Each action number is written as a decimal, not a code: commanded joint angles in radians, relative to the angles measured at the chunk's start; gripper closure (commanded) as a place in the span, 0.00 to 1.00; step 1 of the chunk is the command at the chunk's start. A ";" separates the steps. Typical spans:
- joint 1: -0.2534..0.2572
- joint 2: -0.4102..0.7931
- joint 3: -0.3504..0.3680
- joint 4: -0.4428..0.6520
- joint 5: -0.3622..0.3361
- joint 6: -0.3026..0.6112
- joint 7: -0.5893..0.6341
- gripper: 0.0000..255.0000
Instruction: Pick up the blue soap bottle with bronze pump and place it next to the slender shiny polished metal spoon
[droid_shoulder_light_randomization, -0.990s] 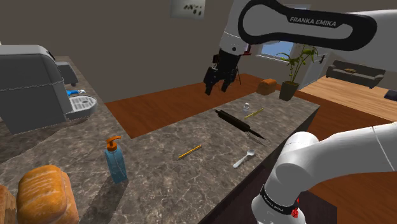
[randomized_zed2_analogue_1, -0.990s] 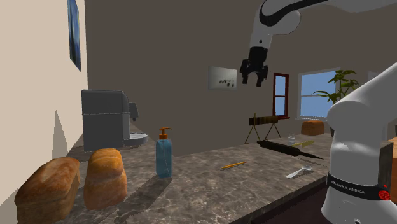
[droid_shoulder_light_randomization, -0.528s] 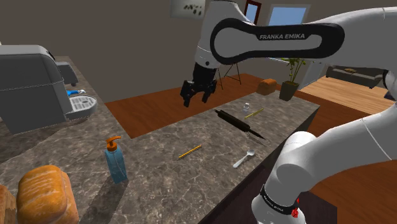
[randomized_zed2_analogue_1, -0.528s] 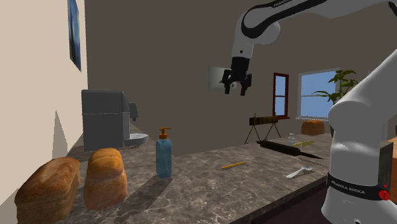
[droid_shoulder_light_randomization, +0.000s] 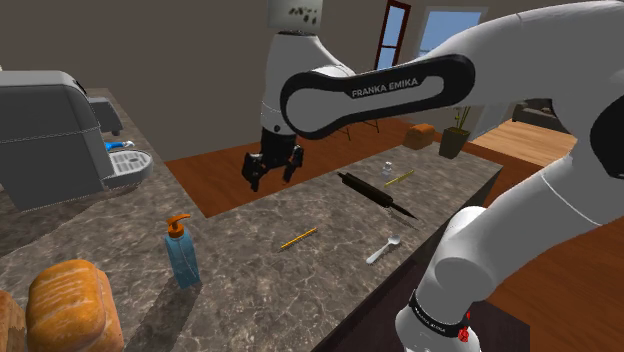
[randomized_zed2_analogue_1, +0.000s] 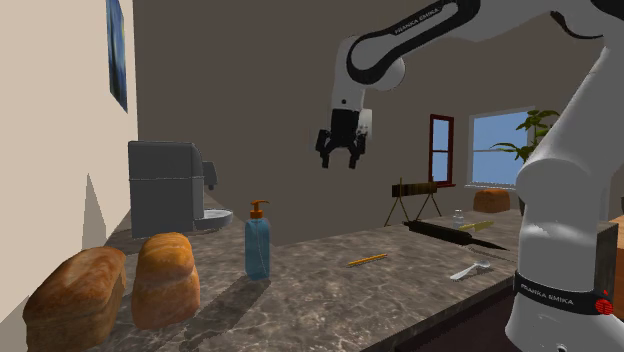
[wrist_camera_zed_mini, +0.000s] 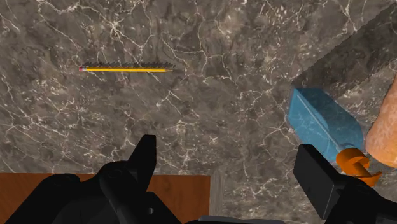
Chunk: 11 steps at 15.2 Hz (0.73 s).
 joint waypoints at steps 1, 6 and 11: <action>-0.002 0.059 0.039 0.020 -0.017 0.036 0.051 0.00; -0.015 0.244 0.134 0.110 -0.110 0.111 0.197 0.00; -0.002 0.455 0.198 0.236 -0.262 0.146 0.368 0.00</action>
